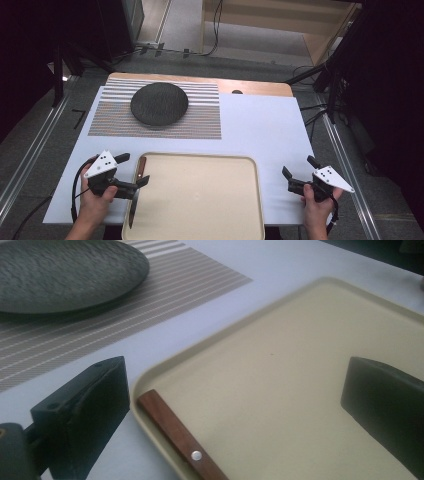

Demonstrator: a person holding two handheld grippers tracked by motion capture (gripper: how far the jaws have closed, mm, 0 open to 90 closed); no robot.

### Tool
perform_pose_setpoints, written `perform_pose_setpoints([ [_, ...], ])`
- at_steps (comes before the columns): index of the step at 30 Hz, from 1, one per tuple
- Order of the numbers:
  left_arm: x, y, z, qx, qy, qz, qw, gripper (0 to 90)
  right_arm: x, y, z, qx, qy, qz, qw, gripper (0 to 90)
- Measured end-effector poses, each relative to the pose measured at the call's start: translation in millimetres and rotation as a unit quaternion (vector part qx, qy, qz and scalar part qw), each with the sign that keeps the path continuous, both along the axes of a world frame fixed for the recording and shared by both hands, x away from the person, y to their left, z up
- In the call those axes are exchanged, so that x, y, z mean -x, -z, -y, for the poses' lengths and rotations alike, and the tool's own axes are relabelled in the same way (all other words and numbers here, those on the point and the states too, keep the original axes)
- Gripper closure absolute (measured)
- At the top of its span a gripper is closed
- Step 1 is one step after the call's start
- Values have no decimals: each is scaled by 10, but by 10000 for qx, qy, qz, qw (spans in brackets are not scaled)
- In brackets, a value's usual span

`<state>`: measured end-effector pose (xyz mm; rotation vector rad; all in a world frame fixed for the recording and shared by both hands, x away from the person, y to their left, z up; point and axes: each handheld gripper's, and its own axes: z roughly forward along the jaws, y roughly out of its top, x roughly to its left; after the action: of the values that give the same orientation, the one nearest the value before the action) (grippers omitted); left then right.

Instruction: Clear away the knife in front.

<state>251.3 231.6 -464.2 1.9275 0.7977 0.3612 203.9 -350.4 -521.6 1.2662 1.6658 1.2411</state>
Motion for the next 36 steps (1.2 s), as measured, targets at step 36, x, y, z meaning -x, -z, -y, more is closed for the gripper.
perform_pose_setpoints([
  [36,-11,191,-917,336,-1215,368,9913,0,0,1,1,8,9,0,10000,0],
])
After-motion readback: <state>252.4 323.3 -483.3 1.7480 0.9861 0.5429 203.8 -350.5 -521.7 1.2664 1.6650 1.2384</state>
